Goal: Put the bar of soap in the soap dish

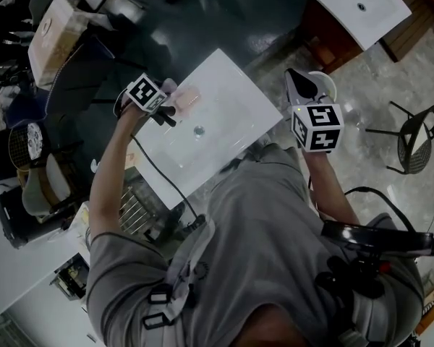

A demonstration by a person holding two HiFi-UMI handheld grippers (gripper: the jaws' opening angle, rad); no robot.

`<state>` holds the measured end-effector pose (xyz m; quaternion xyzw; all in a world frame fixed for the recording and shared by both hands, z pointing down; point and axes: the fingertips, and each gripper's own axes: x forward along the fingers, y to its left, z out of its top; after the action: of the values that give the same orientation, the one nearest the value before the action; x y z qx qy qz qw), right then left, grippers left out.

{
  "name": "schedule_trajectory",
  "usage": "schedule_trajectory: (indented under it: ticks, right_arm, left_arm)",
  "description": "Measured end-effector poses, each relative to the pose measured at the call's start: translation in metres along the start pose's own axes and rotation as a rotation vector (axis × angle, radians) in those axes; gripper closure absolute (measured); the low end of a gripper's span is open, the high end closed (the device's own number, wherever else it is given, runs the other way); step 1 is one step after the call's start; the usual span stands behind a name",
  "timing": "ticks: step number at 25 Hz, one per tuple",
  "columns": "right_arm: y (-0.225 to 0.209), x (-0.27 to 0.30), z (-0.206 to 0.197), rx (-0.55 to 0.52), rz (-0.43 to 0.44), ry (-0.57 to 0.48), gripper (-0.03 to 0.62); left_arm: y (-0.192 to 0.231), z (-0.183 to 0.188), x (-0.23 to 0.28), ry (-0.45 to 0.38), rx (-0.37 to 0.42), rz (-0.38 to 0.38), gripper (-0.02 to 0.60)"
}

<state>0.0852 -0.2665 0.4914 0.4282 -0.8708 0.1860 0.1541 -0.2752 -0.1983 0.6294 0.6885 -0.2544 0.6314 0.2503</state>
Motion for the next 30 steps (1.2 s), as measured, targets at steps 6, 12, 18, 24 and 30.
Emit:
schedule_trajectory:
  ticks: [6, 12, 18, 24, 30]
  right_arm:
    - [0.012, -0.006, -0.002, -0.004, -0.002, -0.002, 0.591]
    - [0.002, -0.017, -0.017, 0.001, -0.036, 0.019, 0.591]
    - [-0.010, -0.028, -0.038, 0.022, -0.094, 0.047, 0.591]
    - [-0.027, -0.034, -0.049, 0.034, -0.134, 0.070, 0.592]
    - [-0.030, -0.034, -0.062, 0.039, -0.161, 0.106, 0.592]
  left_arm:
    - [0.003, -0.007, 0.019, 0.010, 0.017, -0.031, 0.408]
    - [0.006, -0.011, 0.058, 0.051, 0.025, -0.077, 0.408]
    - [0.012, -0.017, 0.101, 0.093, 0.034, -0.117, 0.408]
    - [0.008, -0.015, 0.138, 0.126, 0.041, -0.153, 0.408]
    - [0.004, -0.022, 0.163, 0.145, 0.018, -0.197, 0.408]
